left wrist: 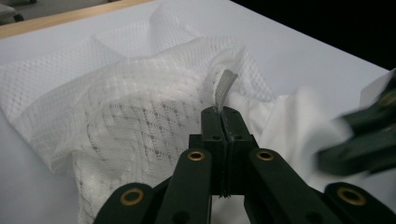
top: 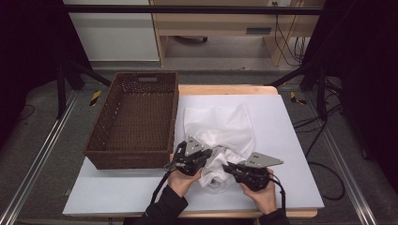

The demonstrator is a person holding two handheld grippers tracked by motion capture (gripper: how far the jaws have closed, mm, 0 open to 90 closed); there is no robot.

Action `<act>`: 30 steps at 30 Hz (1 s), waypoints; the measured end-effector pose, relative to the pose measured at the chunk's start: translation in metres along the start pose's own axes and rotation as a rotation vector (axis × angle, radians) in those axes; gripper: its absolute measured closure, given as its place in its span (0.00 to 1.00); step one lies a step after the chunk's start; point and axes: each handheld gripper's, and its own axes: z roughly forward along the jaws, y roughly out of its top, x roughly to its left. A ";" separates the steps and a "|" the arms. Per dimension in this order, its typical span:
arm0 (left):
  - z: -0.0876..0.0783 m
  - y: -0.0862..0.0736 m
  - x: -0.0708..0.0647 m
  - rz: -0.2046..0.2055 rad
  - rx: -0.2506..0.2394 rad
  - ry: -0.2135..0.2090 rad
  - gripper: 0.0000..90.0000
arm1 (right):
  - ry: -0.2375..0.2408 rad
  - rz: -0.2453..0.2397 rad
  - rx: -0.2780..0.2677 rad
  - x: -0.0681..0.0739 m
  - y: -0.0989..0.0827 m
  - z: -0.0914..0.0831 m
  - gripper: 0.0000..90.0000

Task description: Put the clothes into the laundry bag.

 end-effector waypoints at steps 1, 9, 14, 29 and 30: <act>-0.002 0.002 -0.001 0.004 -0.008 -0.001 0.99 | -0.008 -0.012 0.027 0.003 -0.002 0.009 0.93; -0.010 0.002 -0.007 0.022 -0.016 -0.001 0.99 | -0.225 0.094 0.068 -0.014 0.002 0.071 0.93; 0.000 -0.012 -0.001 -0.002 0.013 0.000 0.99 | -0.269 0.147 0.045 -0.019 0.004 0.079 0.86; 0.013 -0.018 0.005 -0.002 0.040 0.020 0.99 | -0.285 0.101 0.117 -0.044 -0.030 -0.007 0.59; 0.014 -0.018 0.005 -0.005 0.041 0.018 0.99 | -0.300 0.076 0.153 -0.044 -0.031 -0.004 0.65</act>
